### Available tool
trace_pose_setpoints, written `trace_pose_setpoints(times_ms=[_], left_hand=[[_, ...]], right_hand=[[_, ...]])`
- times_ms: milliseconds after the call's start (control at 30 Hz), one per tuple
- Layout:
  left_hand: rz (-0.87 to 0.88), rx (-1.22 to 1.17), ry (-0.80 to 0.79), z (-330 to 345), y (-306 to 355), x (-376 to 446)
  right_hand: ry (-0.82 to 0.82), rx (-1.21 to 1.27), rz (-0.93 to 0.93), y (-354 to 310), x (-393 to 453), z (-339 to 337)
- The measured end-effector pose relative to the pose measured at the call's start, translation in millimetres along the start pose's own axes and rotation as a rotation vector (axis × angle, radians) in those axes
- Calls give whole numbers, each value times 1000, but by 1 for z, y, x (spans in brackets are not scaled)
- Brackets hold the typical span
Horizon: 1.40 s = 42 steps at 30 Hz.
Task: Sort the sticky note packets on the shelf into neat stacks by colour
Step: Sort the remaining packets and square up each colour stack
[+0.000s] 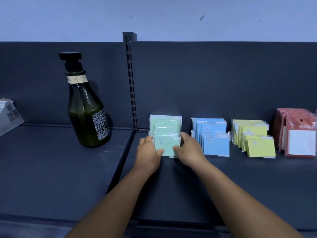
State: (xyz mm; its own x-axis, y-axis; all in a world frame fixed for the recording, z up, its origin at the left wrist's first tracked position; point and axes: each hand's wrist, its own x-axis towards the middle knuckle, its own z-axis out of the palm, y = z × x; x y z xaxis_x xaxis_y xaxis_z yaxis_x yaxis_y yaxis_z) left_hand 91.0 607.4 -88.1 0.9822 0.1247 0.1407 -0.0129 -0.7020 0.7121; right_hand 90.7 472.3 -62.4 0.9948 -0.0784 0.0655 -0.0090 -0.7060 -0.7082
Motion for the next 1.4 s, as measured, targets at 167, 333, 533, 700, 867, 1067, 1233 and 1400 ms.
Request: trace_pose_setpoints(times_ms=[167,333,533,700,867,1067,1233,1400], left_hand=[[-9,-27,42,3,0,7],[60,51,-8,9,-4,9],[37,94,5,13,0,17],[153,96,34,10,0,7],[342,355,31,9,6,3],[338,459,12,12,3,7],[339,502,11,12,4,5],[338,511,2,8,10,1]], right_hand=[[45,-63,28,5,14,7],[-38,-175,6,10,10,11],[-10,-187,-17,6,13,12],[13,-173,-157,10,6,9],[4,-391,-357,7,0,11],[-9,-496,-347,6,5,13],[1,-495,-330,5,3,14],[-6,-500,-307,2,1,12]])
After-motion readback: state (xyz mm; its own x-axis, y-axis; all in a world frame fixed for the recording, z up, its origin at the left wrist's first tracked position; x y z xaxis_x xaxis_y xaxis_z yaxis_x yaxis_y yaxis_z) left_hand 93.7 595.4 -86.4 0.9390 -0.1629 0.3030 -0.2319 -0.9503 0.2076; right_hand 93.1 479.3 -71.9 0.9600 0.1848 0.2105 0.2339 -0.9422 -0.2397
